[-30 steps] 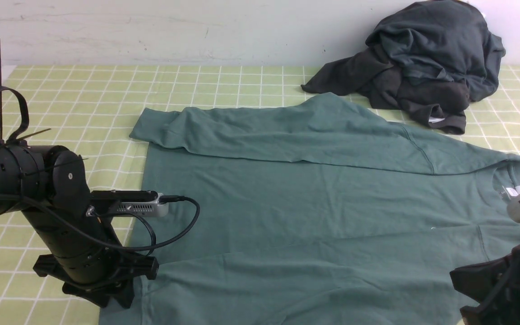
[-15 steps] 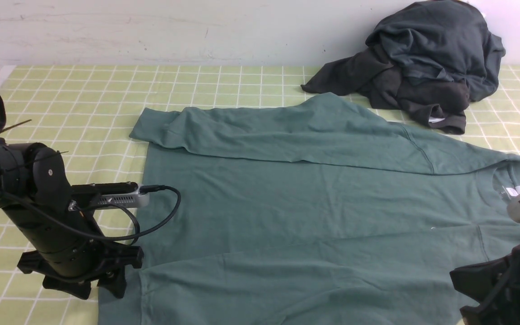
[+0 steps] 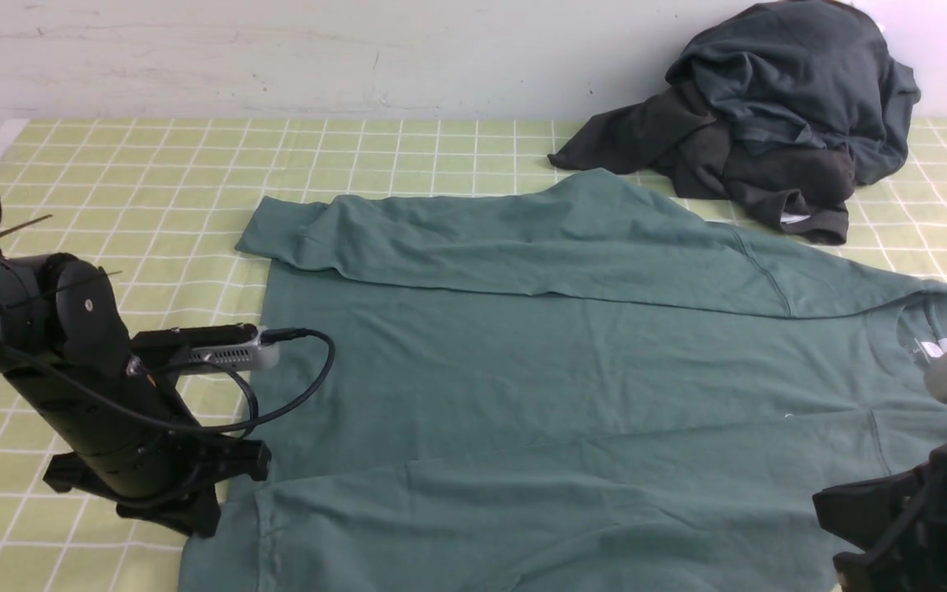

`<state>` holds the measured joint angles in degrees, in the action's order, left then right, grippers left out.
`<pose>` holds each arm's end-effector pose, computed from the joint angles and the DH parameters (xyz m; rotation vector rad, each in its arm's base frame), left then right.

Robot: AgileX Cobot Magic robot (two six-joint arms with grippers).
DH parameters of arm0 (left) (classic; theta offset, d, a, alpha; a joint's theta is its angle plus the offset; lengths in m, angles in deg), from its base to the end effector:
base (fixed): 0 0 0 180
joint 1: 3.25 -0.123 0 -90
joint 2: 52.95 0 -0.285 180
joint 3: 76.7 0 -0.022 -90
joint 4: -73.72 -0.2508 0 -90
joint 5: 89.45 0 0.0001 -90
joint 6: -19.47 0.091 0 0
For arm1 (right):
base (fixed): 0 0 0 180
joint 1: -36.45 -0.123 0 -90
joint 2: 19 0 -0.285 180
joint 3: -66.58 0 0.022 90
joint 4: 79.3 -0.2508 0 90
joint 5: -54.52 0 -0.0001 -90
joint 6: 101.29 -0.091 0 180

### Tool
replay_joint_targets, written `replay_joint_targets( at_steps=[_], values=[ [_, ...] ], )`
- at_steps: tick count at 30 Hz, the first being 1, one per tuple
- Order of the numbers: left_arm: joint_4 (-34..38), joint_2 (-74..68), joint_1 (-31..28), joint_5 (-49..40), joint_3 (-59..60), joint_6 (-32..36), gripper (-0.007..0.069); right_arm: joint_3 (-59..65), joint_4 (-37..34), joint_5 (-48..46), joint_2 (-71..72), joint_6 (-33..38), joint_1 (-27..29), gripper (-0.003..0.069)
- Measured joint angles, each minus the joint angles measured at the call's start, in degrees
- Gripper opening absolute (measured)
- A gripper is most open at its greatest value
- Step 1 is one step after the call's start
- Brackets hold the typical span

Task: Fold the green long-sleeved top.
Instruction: Use the left arm to clamp the cuff closest to it, then use the left arm to drag and place the cuff at the centered position on the left edge of the fabric

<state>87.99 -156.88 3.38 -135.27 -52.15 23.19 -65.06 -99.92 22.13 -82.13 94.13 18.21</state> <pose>0.2850 -0.0493 0.1718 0.0235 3.0339 -0.2883 0.1535 0.0687 0.2352 -0.4290 2.4623 0.3858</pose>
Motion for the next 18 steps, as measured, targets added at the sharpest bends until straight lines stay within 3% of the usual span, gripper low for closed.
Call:
replay_joint_targets(
  at_steps=[11, 18],
  values=[
    [5.88, 10.48, 0.00, -6.32, -19.21, 9.90, 0.0017, 0.00, -0.03, -0.05, 0.00, 0.22, 0.00, -0.0013],
    [6.07, 3.14, 0.00, -3.29, -26.64, 11.03, 0.0017, 0.00, -0.03, -0.01, 0.00, 0.64, 0.00, -0.0013]
  ],
)
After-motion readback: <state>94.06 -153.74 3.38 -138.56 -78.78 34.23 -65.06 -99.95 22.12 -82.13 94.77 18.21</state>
